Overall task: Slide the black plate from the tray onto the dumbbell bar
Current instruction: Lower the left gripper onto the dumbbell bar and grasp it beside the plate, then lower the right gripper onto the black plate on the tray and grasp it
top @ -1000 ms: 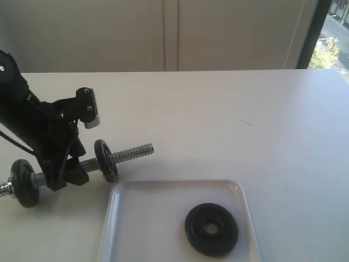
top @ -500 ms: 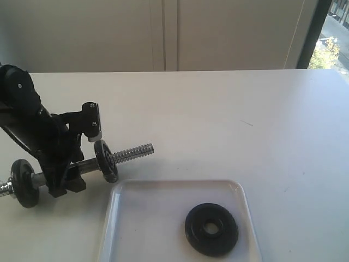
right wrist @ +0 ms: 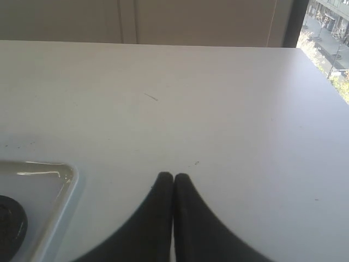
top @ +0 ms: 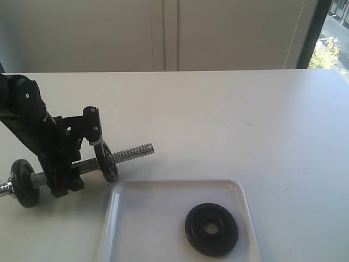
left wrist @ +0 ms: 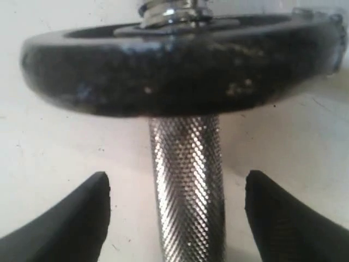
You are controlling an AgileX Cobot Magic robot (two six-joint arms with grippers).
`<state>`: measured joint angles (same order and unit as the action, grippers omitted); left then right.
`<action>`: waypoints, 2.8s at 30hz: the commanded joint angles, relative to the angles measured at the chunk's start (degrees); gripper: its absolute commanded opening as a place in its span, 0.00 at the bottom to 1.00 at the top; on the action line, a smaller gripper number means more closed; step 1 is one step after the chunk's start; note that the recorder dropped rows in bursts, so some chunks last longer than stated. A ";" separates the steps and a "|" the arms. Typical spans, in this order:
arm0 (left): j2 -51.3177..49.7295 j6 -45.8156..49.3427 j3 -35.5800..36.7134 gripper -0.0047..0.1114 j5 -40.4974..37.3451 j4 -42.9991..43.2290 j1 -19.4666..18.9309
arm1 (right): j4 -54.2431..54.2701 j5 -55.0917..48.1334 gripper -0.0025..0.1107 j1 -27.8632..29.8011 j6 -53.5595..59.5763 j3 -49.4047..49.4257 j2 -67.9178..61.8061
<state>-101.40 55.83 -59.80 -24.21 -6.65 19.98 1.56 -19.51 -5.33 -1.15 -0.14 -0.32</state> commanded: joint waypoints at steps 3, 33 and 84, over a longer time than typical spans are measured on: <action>0.02 -2.02 -0.17 0.47 0.07 -0.28 0.06 | 0.15 0.28 0.02 -0.30 -0.18 0.14 0.32; 7.12 -2.06 -0.17 0.04 -4.52 -5.02 0.06 | 1.19 5.79 0.02 -0.30 -0.64 0.14 0.32; 10.05 -1.61 -0.17 0.04 -5.84 -7.04 0.06 | 11.67 -23.93 0.16 -30.90 23.42 -47.18 -86.73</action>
<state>-94.35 54.13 -58.60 -30.75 -10.88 19.98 10.98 -42.85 -36.01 21.04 -46.81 -85.81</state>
